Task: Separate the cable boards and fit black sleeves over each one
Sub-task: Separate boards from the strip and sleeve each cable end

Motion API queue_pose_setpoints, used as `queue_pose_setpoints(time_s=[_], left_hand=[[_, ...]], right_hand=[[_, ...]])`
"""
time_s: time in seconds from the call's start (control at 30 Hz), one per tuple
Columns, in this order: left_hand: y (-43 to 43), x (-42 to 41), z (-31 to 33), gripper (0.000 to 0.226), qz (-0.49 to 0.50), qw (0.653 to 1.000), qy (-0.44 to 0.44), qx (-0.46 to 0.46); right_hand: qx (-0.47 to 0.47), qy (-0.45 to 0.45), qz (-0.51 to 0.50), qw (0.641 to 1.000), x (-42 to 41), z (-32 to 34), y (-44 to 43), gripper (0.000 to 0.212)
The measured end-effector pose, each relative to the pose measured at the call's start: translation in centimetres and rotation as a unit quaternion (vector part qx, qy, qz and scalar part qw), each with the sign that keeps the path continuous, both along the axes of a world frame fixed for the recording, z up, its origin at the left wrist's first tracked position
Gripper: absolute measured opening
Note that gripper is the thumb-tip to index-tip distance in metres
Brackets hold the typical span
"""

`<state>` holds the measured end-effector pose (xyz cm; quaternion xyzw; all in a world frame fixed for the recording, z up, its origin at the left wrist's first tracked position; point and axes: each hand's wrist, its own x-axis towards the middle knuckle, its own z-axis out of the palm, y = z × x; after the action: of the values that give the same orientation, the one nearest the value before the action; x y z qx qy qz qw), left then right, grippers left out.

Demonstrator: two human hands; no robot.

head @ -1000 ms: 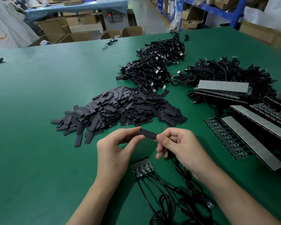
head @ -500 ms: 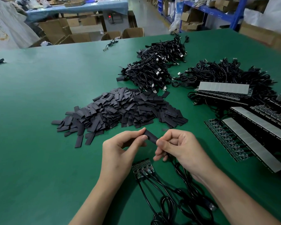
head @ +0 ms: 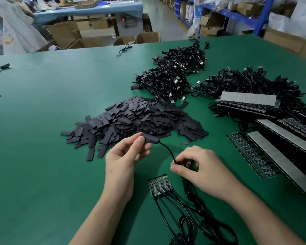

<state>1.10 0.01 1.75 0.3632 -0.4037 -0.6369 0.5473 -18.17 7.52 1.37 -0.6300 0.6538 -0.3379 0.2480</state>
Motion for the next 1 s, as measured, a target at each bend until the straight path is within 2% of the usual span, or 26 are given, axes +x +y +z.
queue_pose_setpoints(time_s=[0.03,0.1,0.17,0.2,0.23,0.27,0.33,0.37,0.4,0.43,0.6,0.73,0.8,0.87,0.93,1.0], left_hand=[[0.0,0.0,0.0,0.020,-0.001,1.000,0.000,-0.001],[-0.1,0.1,0.1,0.022,-0.006,0.999,-0.037,-0.024],[-0.3,0.5,0.2,0.028,-0.014,0.987,-0.140,-0.080],[-0.4,0.9,0.4,0.031,-0.027,0.970,-0.211,-0.118],[-0.5,1.4,0.5,0.034,-0.052,0.942,-0.290,-0.161],[-0.7,2.0,0.6,0.039,-0.092,0.898,-0.378,-0.204],[-0.7,2.8,0.8,0.056,-0.174,0.773,-0.542,-0.280],[-0.6,3.0,0.9,0.064,-0.201,0.723,-0.586,-0.306],[-0.5,3.2,1.0,0.069,-0.222,0.697,-0.602,-0.318],[-0.3,3.2,1.1,0.072,-0.241,0.689,-0.604,-0.321],[-0.2,3.6,1.3,0.071,-0.295,0.686,-0.587,-0.313],[-0.2,3.5,1.3,0.069,-0.290,0.682,-0.590,-0.319],[-0.2,3.4,1.2,0.063,-0.290,0.688,-0.586,-0.315],[-0.1,3.3,1.2,0.055,-0.289,0.708,-0.569,-0.302],[0.0,3.0,1.1,0.047,-0.283,0.743,-0.537,-0.281],[0.1,2.8,1.1,0.041,-0.274,0.781,-0.498,-0.259]], right_hand=[[0.004,0.015,-0.002,1.000,0.1,-0.1,0.0,0.017],[0.011,-0.002,-0.018,1.000,0.1,-0.1,0.0,0.017],[0.001,-0.062,-0.045,0.997,0.0,0.2,0.0,0.023],[-0.013,-0.094,-0.063,0.994,-0.2,0.5,-0.1,0.026],[-0.027,-0.120,-0.082,0.989,-0.4,0.9,-0.3,0.027],[-0.040,-0.135,-0.100,0.985,-0.5,1.5,-0.7,0.027],[-0.067,-0.119,-0.125,0.983,-1.0,2.8,-2.2,0.027],[-0.081,-0.094,-0.134,0.983,-1.3,3.7,-3.4,0.027],[-0.095,-0.062,-0.142,0.983,-1.7,4.9,-4.8,0.025],[-0.111,-0.026,-0.151,0.982,-2.1,6.2,-6.6,0.024],[-0.152,0.145,-0.209,0.955,-4.1,13.0,-17.7,0.027],[-0.070,0.210,-0.207,0.953,-4.7,15.8,-22.9,0.053],[-0.062,0.198,-0.199,0.958,-4.6,15.2,-22.4,0.055],[-0.098,0.170,-0.176,0.965,-4.0,13.5,-19.8,0.042],[-0.126,0.118,-0.145,0.974,-3.1,10.9,-15.6,0.027],[-0.102,0.052,-0.108,0.988,-1.8,7.8,-10.7,0.024]])
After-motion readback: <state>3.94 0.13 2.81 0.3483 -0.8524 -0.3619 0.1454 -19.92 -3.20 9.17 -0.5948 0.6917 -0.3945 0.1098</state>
